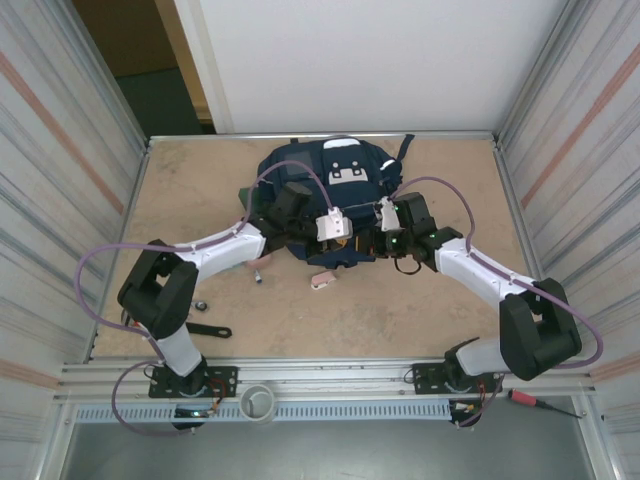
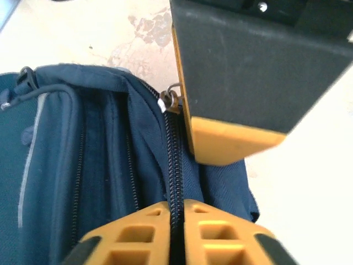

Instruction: Pack books, pencil case, and school supplies into a backpack

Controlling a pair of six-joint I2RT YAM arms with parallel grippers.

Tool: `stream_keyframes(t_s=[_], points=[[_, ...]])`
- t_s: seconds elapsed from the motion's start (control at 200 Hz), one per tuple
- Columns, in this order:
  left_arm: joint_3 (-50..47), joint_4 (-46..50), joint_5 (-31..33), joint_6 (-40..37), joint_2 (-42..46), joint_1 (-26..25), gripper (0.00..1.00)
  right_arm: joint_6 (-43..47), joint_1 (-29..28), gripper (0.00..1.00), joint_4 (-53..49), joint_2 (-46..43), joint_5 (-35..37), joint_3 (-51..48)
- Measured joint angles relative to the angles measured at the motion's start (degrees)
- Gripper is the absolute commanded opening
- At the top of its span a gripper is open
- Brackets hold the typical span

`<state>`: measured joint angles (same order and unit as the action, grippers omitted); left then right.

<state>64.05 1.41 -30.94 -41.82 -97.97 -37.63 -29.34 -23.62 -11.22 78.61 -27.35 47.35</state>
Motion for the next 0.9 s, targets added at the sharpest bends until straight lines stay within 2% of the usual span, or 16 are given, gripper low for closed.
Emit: stream_keyframes(t_s=[0.2, 0.356, 0.386, 0.521, 0.616, 0.781, 0.902], points=[[-2.4, -4.0, -6.8, 2.2, 1.5, 3.8, 0.01, 0.4, 7.3, 0.0, 1.4, 0.0, -4.1, -2.0], [-6.8, -5.8, -10.7, 4.8, 4.4, 8.7, 0.03, -0.1, 7.3, 0.0, 2.7, 1.0, -4.7, -2.6], [-7.1, -5.8, -10.8, 4.9, 4.7, 9.1, 0.05, -0.1, 6.8, 0.0, 2.9, 1.3, -4.6, -2.6], [-7.6, -5.5, -10.1, 5.5, 5.0, 10.0, 0.37, -0.2, 4.7, 0.0, 2.6, 2.4, -2.7, -1.4], [-7.4, -4.3, -7.7, 5.4, 5.6, 9.4, 0.48, -0.2, 3.5, 0.0, 1.6, 2.5, -1.3, -0.3], [-4.7, -0.7, -2.9, 3.1, 5.7, 4.0, 0.55, -0.5, 1.0, 0.0, 1.0, 2.5, 0.3, 2.1], [-0.8, 1.9, -0.5, 1.4, 4.3, 0.3, 0.51, -0.7, -0.9, 0.0, 0.7, 2.5, 0.6, 3.1]])
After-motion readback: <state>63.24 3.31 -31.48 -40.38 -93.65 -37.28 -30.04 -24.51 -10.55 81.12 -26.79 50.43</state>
